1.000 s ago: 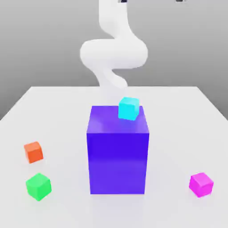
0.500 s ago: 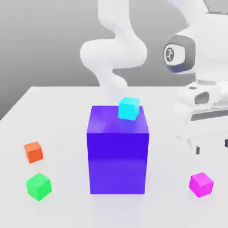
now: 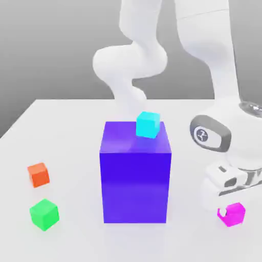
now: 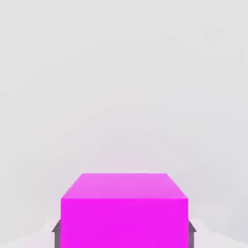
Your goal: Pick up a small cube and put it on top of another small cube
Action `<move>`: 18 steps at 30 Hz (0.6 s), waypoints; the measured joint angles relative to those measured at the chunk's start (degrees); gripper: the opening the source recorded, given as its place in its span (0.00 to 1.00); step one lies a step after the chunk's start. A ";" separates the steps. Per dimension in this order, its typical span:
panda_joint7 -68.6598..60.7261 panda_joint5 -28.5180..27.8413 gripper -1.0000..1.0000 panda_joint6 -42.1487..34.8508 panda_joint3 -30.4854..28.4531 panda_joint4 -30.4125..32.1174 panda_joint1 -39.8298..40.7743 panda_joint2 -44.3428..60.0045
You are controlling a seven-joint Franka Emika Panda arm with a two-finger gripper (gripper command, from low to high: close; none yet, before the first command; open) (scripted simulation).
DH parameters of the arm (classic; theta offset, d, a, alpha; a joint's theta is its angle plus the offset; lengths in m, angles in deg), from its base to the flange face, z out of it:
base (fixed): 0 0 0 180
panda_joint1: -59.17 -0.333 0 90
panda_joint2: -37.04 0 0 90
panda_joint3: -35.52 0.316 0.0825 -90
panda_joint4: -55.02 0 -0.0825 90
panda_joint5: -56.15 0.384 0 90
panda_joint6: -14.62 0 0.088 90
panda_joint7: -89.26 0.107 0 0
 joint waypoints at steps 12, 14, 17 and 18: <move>-16.76 10.51 0.00 -10.37 -0.31 3.39 14.64 -14.19; -20.86 11.53 0.00 -11.07 -2.87 3.71 18.32 -15.29; -26.85 12.96 0.00 -12.08 -6.86 4.19 23.78 -16.87; -28.87 13.43 0.00 -12.43 -8.26 4.35 25.79 -17.40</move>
